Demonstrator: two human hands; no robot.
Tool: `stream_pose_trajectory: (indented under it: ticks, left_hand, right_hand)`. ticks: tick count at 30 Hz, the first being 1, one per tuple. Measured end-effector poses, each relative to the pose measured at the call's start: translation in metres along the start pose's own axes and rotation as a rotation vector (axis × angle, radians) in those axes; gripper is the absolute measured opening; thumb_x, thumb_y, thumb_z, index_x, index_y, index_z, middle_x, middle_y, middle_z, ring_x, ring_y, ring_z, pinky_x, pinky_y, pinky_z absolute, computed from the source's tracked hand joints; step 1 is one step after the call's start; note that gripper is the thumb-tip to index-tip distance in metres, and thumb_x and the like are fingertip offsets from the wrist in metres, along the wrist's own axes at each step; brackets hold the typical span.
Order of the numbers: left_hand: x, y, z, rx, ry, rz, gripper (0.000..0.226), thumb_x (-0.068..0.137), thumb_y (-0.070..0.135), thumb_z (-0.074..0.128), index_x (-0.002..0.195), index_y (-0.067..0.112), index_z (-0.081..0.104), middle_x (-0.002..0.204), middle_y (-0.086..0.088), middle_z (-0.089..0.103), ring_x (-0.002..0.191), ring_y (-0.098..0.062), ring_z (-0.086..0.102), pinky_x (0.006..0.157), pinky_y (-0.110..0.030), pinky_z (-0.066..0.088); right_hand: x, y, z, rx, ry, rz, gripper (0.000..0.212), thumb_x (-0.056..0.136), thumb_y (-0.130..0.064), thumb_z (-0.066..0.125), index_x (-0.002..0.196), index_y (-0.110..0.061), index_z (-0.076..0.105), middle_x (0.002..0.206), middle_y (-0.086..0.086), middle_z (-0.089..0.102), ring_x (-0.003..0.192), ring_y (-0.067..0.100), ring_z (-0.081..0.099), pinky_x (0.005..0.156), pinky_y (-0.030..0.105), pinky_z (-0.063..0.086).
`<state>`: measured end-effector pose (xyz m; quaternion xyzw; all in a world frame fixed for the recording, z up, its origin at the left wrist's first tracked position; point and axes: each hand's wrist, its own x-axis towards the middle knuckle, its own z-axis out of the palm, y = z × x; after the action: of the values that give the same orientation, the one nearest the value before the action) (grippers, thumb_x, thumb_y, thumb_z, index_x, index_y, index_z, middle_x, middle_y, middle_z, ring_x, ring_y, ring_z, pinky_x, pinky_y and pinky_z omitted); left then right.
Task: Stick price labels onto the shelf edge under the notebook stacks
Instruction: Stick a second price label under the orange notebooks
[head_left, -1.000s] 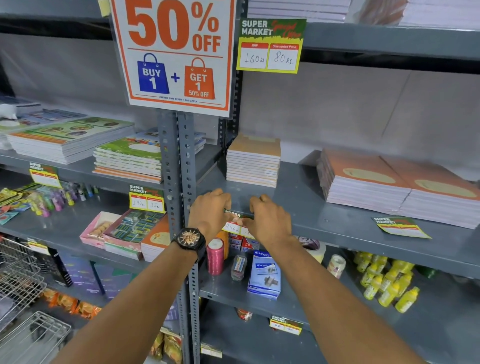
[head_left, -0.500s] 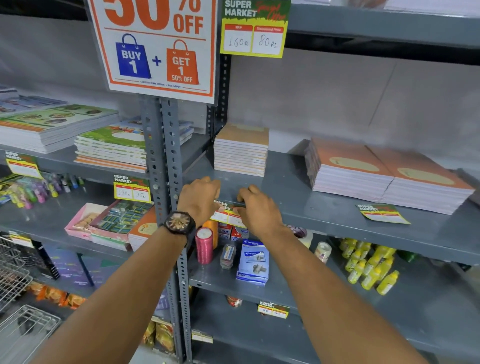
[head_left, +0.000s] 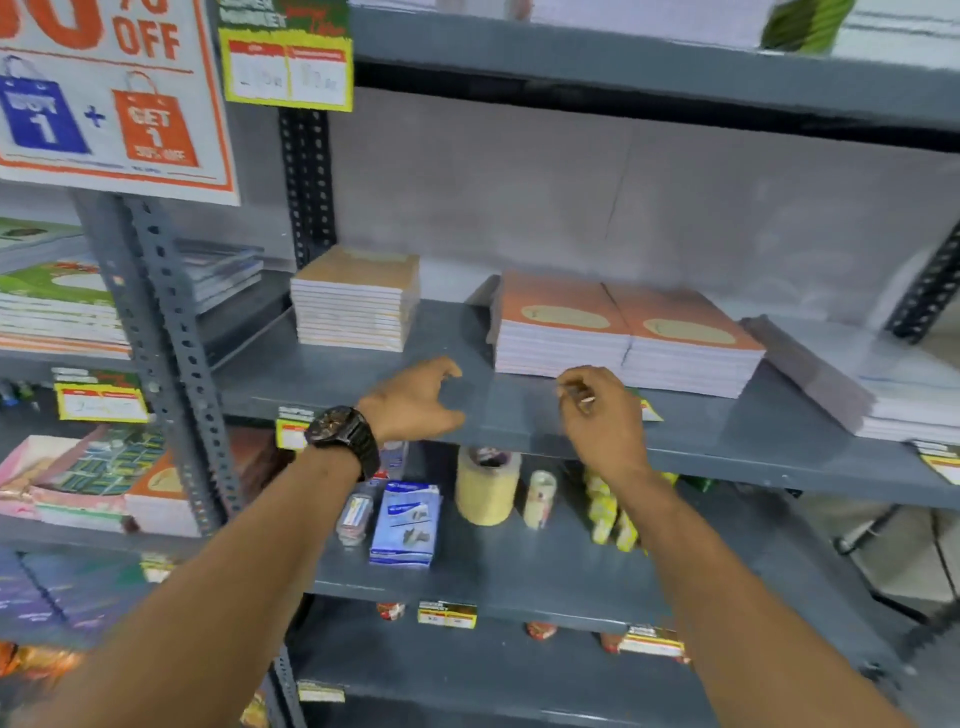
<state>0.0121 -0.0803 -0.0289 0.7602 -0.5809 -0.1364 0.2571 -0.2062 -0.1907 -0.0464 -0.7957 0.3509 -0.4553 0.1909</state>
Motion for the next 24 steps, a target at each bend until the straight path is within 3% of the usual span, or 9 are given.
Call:
stream_pose_trajectory:
  ticks: [2,5,8,11,14,17,20,22,24]
  left_hand:
    - [0.016,0.030,0.024,-0.105,0.017,0.008,0.059,0.081,0.023,0.070,0.134,0.016,0.045,0.136,-0.009,0.054,0.116,-0.029,0.058,0.098,-0.036,0.048]
    - [0.043,0.067,0.053,-0.173,0.038,-0.013,0.054,0.084,0.030,0.069,0.132,0.018,0.046,0.127,-0.009,0.060,0.108,-0.025,0.059,0.095,-0.031,0.047]
    - [0.067,0.095,0.074,-0.097,-0.003,-0.030,0.050,0.085,0.046,0.066,0.124,0.018,0.052,0.125,-0.006,0.063,0.112,-0.023,0.059,0.091,-0.029,0.046]
    - [0.081,0.115,0.088,-0.017,-0.067,-0.039,0.059,0.079,0.057,0.067,0.124,0.022,0.053,0.127,-0.001,0.062,0.114,-0.024,0.058,0.098,-0.037,0.048]
    - [0.092,0.127,0.102,0.056,-0.022,-0.028,0.056,0.074,0.049,0.074,0.121,0.027,0.054,0.124,0.002,0.063,0.113,-0.024,0.058,0.097,-0.040,0.048]
    - [0.101,0.136,0.111,-0.159,0.061,-0.036,0.044,0.074,0.024,0.081,0.112,0.022,0.059,0.113,0.000,0.062,0.104,-0.023,0.059,0.087,-0.033,0.048]
    - [0.101,0.143,0.113,-0.470,0.123,-0.015,0.026,0.075,0.007,0.080,0.092,0.019,0.065,0.095,-0.002,0.065,0.092,-0.021,0.061,0.082,-0.035,0.051]
    - [0.091,0.143,0.110,-0.555,0.141,0.046,0.019,0.078,0.006,0.078,0.083,0.020,0.066,0.087,-0.004,0.066,0.082,-0.019,0.059,0.077,-0.035,0.049]
    - [0.073,0.144,0.109,-0.582,0.149,0.125,0.014,0.081,0.009,0.076,0.081,0.020,0.068,0.083,-0.005,0.067,0.077,-0.017,0.059,0.074,-0.035,0.049]
  right_hand:
    - [0.008,0.025,-0.028,-0.033,0.043,0.037,0.016,0.079,-0.003,0.065,0.090,-0.014,0.069,0.090,0.002,0.067,0.080,0.020,0.065,0.079,0.030,0.052]
    - [0.023,0.056,-0.059,-0.109,0.018,0.159,0.016,0.080,-0.015,0.070,0.095,-0.014,0.068,0.099,0.008,0.067,0.090,0.025,0.065,0.076,0.027,0.045]
    - [0.038,0.087,-0.075,-0.185,-0.175,0.350,0.044,0.079,-0.031,0.075,0.114,-0.010,0.059,0.117,0.011,0.062,0.107,0.030,0.059,0.078,0.026,0.037]
    - [0.049,0.098,-0.078,-0.207,-0.319,0.399,0.055,0.078,-0.041,0.075,0.119,-0.010,0.054,0.114,0.007,0.062,0.105,0.027,0.059,0.081,0.031,0.042]
    - [0.058,0.100,-0.074,-0.027,-0.326,0.431,0.051,0.069,-0.040,0.081,0.108,-0.016,0.060,0.108,0.002,0.068,0.099,0.022,0.064,0.089,0.038,0.051]
    - [0.064,0.106,-0.068,0.170,-0.301,0.459,0.048,0.055,-0.033,0.082,0.097,-0.021,0.063,0.100,0.005,0.072,0.093,0.022,0.068,0.088,0.042,0.056]
    - [0.066,0.102,-0.076,0.447,-0.299,0.482,0.031,0.069,-0.002,0.079,0.096,-0.012,0.068,0.095,0.013,0.071,0.084,0.023,0.066,0.077,0.036,0.055]
    - [0.061,0.097,-0.087,0.536,-0.347,0.441,0.021,0.074,-0.001,0.078,0.093,-0.010,0.074,0.095,0.016,0.074,0.083,0.021,0.066,0.080,0.037,0.055]
    - [0.048,0.093,-0.100,0.477,-0.390,0.344,0.011,0.078,-0.011,0.078,0.089,-0.013,0.077,0.087,0.008,0.074,0.076,0.010,0.065,0.073,0.028,0.054]
